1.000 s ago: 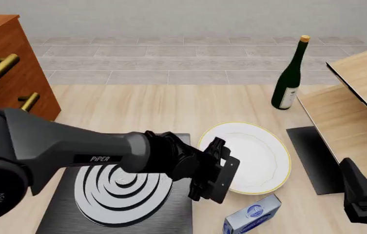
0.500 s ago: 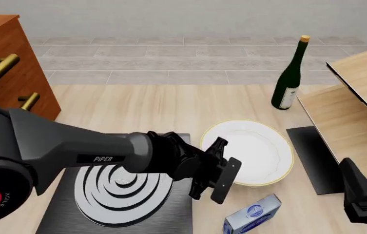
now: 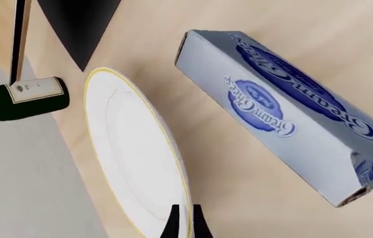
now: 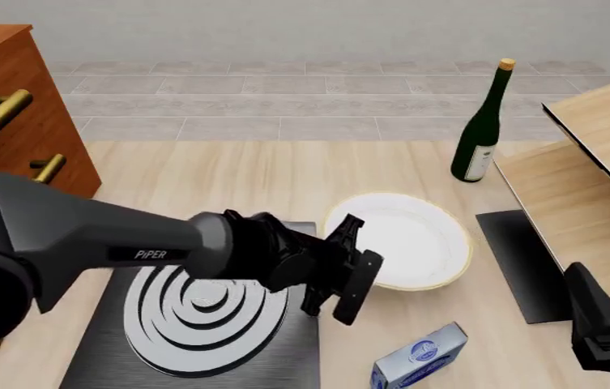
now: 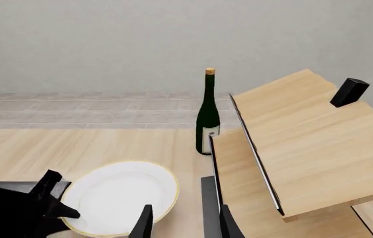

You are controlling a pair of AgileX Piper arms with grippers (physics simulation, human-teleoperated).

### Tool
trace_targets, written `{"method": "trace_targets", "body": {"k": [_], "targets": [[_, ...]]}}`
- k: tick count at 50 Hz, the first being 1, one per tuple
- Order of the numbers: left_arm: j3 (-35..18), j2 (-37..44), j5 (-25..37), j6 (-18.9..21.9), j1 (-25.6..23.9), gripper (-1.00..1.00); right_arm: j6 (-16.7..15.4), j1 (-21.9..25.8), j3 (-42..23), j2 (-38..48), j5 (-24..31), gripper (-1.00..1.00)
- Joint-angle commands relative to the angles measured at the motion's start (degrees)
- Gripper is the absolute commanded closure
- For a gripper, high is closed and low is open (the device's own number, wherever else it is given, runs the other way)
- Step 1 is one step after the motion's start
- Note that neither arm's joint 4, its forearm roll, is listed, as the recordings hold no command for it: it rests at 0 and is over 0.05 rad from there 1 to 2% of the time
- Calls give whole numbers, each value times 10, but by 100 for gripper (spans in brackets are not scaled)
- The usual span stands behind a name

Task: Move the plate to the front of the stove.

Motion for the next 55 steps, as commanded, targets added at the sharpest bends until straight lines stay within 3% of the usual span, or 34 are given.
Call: {"method": "trace_targets", "body": {"k": [1,27,42,55], "targets": [[26,-14,-37,22,25,100,0,0,0,0,0,-100],[28,-40,-102,38,56,100,0,0,0,0,0,-100],[48,-51,-163,68,88,100,0,0,0,0,0,-100],[48,-57,-159,73,112,100,0,0,0,0,0,-100]]}}
